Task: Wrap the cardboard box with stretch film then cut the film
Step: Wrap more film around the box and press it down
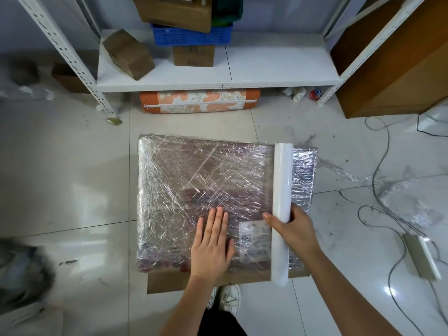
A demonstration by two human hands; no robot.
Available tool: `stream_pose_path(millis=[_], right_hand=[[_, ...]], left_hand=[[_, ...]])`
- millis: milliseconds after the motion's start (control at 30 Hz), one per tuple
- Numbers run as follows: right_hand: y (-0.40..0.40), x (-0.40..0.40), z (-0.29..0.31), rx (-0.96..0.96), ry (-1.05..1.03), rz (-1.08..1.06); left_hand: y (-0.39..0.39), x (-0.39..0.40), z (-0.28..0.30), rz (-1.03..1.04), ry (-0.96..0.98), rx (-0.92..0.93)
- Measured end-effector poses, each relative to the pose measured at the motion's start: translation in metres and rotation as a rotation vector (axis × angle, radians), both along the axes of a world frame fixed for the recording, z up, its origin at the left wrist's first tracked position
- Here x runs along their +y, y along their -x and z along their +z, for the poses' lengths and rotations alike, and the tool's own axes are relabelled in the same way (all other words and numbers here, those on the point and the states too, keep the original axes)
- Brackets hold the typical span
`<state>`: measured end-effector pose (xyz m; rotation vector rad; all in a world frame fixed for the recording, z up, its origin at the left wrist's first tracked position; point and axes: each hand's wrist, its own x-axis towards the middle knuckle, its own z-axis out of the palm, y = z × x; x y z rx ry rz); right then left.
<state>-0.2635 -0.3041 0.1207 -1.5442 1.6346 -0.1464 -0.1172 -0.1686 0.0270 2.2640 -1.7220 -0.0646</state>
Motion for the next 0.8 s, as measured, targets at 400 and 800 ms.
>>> stream_pose_path(millis=[400, 800], right_hand=[[-0.005, -0.008, -0.011, -0.011, 0.063, -0.055], [-0.001, 0.000, -0.013, -0.100, 0.077, -0.099]], left_hand=[[0.031, -0.029, -0.014, -0.216, -0.041, -0.040], [-0.020, -0.071, 0.029, -0.011, 0.075, 0.002]])
